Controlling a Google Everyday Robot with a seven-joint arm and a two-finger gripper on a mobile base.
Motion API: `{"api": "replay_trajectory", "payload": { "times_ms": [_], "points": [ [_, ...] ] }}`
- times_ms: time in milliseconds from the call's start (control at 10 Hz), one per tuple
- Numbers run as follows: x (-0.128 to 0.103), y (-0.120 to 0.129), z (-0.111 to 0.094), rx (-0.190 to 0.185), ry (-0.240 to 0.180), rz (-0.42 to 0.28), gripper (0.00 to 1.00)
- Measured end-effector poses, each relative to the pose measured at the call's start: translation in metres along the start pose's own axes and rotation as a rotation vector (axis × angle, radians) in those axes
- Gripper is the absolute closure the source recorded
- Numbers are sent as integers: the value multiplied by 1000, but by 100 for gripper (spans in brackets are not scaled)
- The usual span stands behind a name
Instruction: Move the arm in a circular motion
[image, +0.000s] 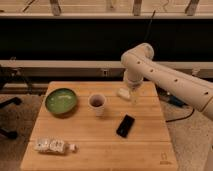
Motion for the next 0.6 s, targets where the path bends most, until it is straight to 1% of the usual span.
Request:
{"api": "replay_trajectory", "payload": {
  "times_ms": [100, 200, 400, 500, 600],
  "points": [
    [1, -2, -1, 6, 1, -11, 20],
    [-1, -2, -1, 8, -6, -37, 20],
    [-21, -6, -4, 15, -23, -87, 20],
    [-42, -7, -7, 18, -38, -133, 20],
    [-53, -5, -10, 21, -47, -163, 20]
  ]
}}
